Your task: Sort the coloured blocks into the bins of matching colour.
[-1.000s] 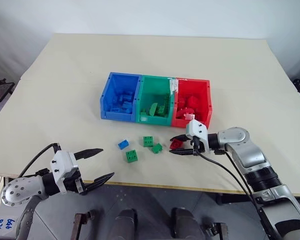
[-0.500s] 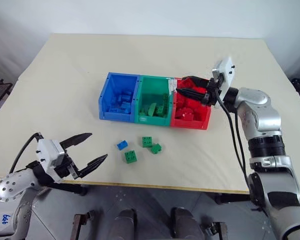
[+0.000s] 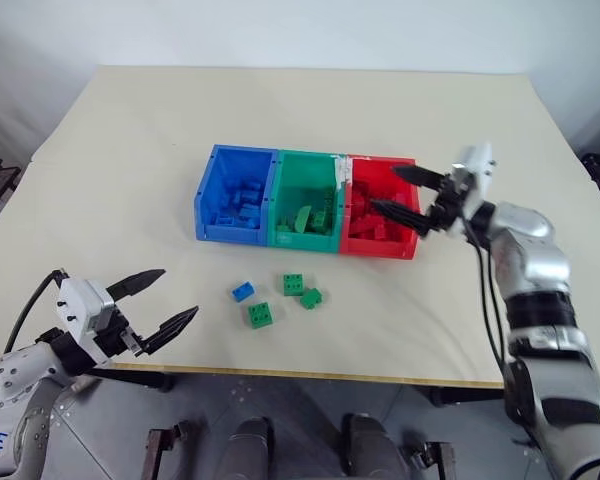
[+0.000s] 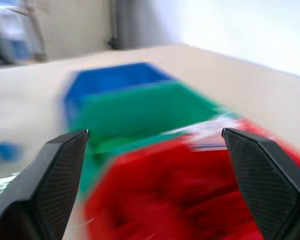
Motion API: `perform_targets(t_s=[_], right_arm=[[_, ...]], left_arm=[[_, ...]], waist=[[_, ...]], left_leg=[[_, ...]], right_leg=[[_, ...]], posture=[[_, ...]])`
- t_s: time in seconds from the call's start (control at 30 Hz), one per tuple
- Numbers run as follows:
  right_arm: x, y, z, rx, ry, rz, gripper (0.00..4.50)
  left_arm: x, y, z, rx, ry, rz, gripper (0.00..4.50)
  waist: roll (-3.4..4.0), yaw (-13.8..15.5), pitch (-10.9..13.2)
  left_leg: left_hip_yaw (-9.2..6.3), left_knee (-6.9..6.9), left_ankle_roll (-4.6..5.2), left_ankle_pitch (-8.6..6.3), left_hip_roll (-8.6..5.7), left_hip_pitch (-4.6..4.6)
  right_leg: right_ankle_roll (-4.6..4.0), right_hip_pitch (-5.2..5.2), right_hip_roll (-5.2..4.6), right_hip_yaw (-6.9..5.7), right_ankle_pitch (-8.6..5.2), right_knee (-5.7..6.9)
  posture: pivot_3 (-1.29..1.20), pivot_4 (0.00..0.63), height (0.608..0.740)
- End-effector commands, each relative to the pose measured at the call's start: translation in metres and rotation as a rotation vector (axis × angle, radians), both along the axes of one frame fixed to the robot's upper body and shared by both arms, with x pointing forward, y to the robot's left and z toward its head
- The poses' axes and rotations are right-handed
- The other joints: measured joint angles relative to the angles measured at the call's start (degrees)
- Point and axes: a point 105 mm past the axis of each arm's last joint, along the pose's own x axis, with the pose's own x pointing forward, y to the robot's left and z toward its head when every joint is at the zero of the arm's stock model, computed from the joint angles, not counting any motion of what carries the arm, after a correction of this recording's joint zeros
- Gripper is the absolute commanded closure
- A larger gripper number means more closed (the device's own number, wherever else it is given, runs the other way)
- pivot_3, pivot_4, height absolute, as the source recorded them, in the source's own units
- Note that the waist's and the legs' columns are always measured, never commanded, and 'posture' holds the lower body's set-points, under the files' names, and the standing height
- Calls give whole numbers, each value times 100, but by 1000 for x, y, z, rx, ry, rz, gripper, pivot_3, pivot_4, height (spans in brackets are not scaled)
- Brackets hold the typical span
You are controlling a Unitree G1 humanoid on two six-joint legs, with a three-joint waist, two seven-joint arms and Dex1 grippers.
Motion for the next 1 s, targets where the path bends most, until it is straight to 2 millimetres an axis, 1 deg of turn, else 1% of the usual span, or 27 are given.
perform_targets(t_s=[0.03, 0.07, 0.13, 0.2, 0.33, 0.43, 0.5, 0.57, 0.6, 0.67, 0.7, 0.77, 0.87, 0.9, 1.0], right_arm=[[-37, -4, -2, -72, -73, 83, 35], [-52, -9, -14, -125, -96, 118, 35], [-75, -18, -38, -237, -99, 155, 35], [-88, -24, -50, -276, -79, 165, 35], [-102, -37, -59, -262, -45, 115, 35], [-112, -38, -62, -281, -29, 107, 35], [-110, -38, -57, -261, -36, 70, 35], [-110, -36, -53, -240, -28, 44, 35], [-109, -35, -51, -227, -24, 35, 35], [-107, -35, -45, -189, -18, 1, 35], [-106, -34, -44, -185, -21, -9, 35], [-107, -34, -44, -190, -20, -16, 35], [-110, -32, -45, -192, -15, -25, 35], [-110, -31, -46, -190, -15, -27, 35], [-113, -26, -47, -185, -14, -28, 35]], left_arm=[[-1, 11, 3, 46, -3, -13, 0], [1, 14, 2, 55, -6, -12, 0], [11, 21, 2, 84, -27, -10, 0], [17, 24, 2, 102, -42, -17, 0], [26, 26, 1, 87, -33, -32, 0], [32, 15, 1, 95, -25, -84, 0], [39, -14, 13, 95, -48, -188, 0], [43, -42, 21, 114, -30, -296, 0], [46, -55, 23, 114, -1, -334, 0], [44, -89, 27, 176, 38, -464, 0], [43, -100, 27, 204, 65, -498, 0], [41, -121, 27, 256, 107, -567, 0], [40, -143, 18, 347, 181, -642, 0], [42, -149, 14, 369, 214, -651, 0], [54, -172, 7, 417, 224, -655, 0]], waist=[[0, 8, 0], [0, 9, 0], [0, 56, 0], [0, 95, 0], [0, 92, 0], [0, 119, 0], [-2, 125, -1], [-4, 149, 0], [-5, 162, -1], [-6, 194, -1], [-6, 199, -1], [-5, 185, -1], [-5, 137, -1], [-6, 138, 0], [-9, 143, 1]], left_leg=[[1, 1, 0, 0, -1, 0], [2, 1, 1, -1, -1, 2], [6, 1, 1, -2, 0, 8], [11, 7, 1, -1, -1, 10], [30, 11, 1, -1, 4, 25], [33, 9, 1, -1, 6, 30], [33, 10, 1, -1, 5, 30], [30, 18, 1, -1, 4, 29], [28, 19, 0, -1, 4, 28], [26, 20, 0, 0, 2, 29], [26, 20, 0, 0, 2, 27], [27, 16, 0, -1, 1, 28], [31, 8, 0, 0, 3, 27], [31, 8, 0, 0, 3, 25], [31, 18, 3, 1, 0, 21]], right_leg=[[0, 0, 0, 0, 0, -1], [0, 2, 0, 0, 0, -4], [0, 4, 1, 0, 0, -16], [1, 3, 2, 3, 0, -11], [4, 6, 1, 10, 2, -3], [4, 7, 1, 11, 2, 0], [4, 7, 0, 12, 2, 0], [6, 10, 0, 12, 3, 3], [8, 11, 0, 12, 4, 2], [9, 13, -1, 12, 5, 3], [9, 12, 0, 12, 5, 3], [9, 11, 0, 14, 5, 4], [9, 8, 3, 14, 5, 8], [9, 7, 3, 14, 5, 9], [10, 10, 3, 14, 5, 6]], posture=[[0, 150, 740], [0, 150, 740], [0, 150, 740], [0, 150, 740], [0, 150, 740], [0, 150, 740], [0, 150, 740], [0, 150, 740], [0, 150, 740], [0, 150, 740], [0, 150, 740], [0, 150, 740], [0, 150, 740], [0, 150, 740], [0, 150, 740]])
